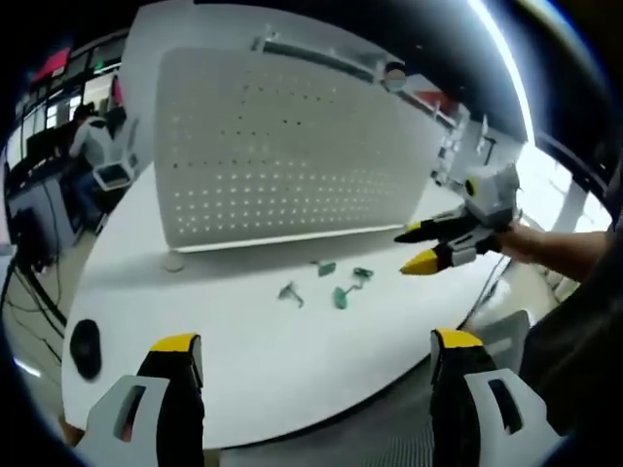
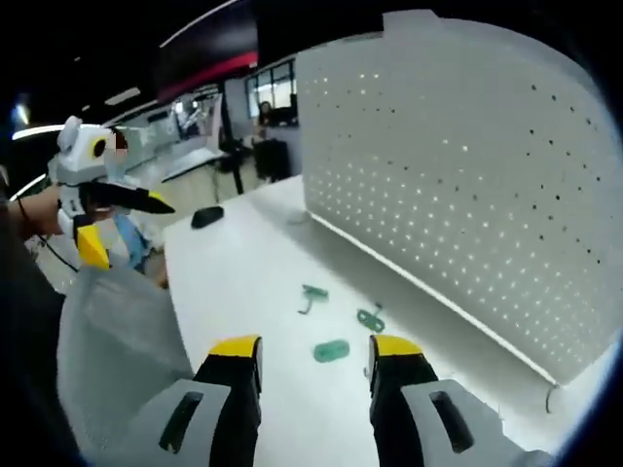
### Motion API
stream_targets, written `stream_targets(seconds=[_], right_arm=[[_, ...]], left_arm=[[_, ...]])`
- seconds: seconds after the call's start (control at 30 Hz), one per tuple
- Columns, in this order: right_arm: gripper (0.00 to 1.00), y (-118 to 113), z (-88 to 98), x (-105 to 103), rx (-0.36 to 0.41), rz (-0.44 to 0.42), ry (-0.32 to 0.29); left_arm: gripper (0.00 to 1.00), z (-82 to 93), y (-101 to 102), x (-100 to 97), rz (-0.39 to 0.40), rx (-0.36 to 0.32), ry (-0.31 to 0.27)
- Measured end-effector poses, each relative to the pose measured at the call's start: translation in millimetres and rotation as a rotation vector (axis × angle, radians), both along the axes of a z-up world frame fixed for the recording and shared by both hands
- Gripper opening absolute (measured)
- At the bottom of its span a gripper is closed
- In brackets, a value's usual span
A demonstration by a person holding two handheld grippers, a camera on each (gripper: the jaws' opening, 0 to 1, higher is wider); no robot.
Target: Insert the hook assembly into the mounting plate slot until the hook locks in place.
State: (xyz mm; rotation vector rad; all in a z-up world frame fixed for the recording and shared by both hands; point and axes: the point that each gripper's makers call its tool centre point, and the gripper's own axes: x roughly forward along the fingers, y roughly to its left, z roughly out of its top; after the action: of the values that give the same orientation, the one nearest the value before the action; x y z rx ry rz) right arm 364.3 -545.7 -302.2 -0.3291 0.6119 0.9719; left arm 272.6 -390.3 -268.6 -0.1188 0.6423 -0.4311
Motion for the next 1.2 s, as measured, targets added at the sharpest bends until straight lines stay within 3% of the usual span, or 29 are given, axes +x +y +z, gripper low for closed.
stream_targets(seconds=[0.13, 0.53, 0.77, 1.2], right_arm=[[0.42, 15, -12.5, 6, -0.043, 0.072, 0.007], [0.37, 57, -45.5, 30, -0.134, 0.213, 0.022], [0.32, 78, -63.6, 39, -0.198, 0.306, 0.012], [0.27, 102, -97.1, 61, -0.299, 0.402, 0.029]], left_arm=[[0.97, 2.3, -6, 1.4, 0.004, -0.061, 0.0], [0.98, -3.2, -14, -0.9, -0.006, -0.047, 0.021], [0.98, -5.6, -7, -1.1, 0.003, -0.025, 0.029], [0.98, -10.2, 7, -0.9, 0.037, -0.027, 0.045]])
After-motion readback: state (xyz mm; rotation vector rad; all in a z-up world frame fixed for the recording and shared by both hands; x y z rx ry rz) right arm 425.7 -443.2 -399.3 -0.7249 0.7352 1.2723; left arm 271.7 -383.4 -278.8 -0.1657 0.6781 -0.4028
